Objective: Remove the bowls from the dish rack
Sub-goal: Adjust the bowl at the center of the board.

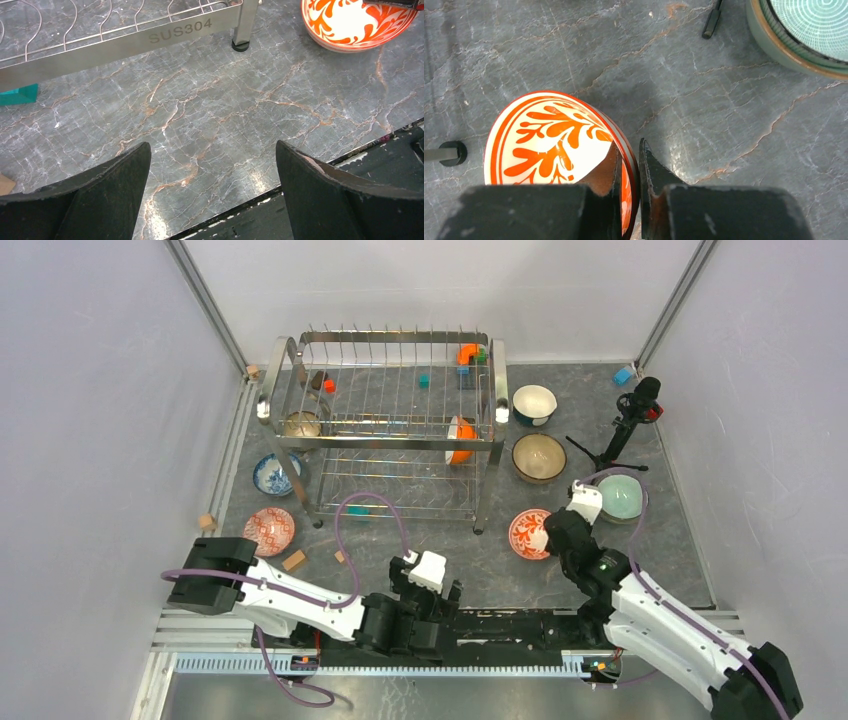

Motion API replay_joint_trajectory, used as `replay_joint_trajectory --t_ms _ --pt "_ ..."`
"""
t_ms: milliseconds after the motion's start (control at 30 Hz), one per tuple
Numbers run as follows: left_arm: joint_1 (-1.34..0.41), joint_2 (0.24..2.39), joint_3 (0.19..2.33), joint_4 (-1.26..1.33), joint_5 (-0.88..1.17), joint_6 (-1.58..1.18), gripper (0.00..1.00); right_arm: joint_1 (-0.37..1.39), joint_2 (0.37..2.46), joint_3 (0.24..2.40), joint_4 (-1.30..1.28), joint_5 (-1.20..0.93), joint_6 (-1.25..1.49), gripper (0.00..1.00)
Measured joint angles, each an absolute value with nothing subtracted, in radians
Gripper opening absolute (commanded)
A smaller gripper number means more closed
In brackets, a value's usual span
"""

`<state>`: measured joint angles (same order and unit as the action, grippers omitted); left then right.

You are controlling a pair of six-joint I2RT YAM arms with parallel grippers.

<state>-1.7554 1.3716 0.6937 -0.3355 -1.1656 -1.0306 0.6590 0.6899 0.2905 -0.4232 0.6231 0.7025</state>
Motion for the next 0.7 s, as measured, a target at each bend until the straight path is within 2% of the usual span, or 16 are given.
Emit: replay_joint_trajectory --t_ms 300,533,600,700 --pt "-1.753 1.359 0.694 -0.350 -1.178 -1.054 1.00 0.439 0.749 0.294 -0.299 0.402 0.553 0.00" --pt "-1.724 1.360 0.693 -0.333 -1.177 -1.053 1.00 0.360 0.781 0.280 -0.220 0.305 0.504 0.01" --pt "-1.714 1.361 0.693 -0.319 -1.176 -1.053 1.00 0.349 0.790 0.278 -0.201 0.284 0.495 0.12" --pt "-1.699 1.362 0.692 -0.298 -1.172 -1.048 1.00 0.342 0.792 0.270 -0.172 0.257 0.488 0.35"
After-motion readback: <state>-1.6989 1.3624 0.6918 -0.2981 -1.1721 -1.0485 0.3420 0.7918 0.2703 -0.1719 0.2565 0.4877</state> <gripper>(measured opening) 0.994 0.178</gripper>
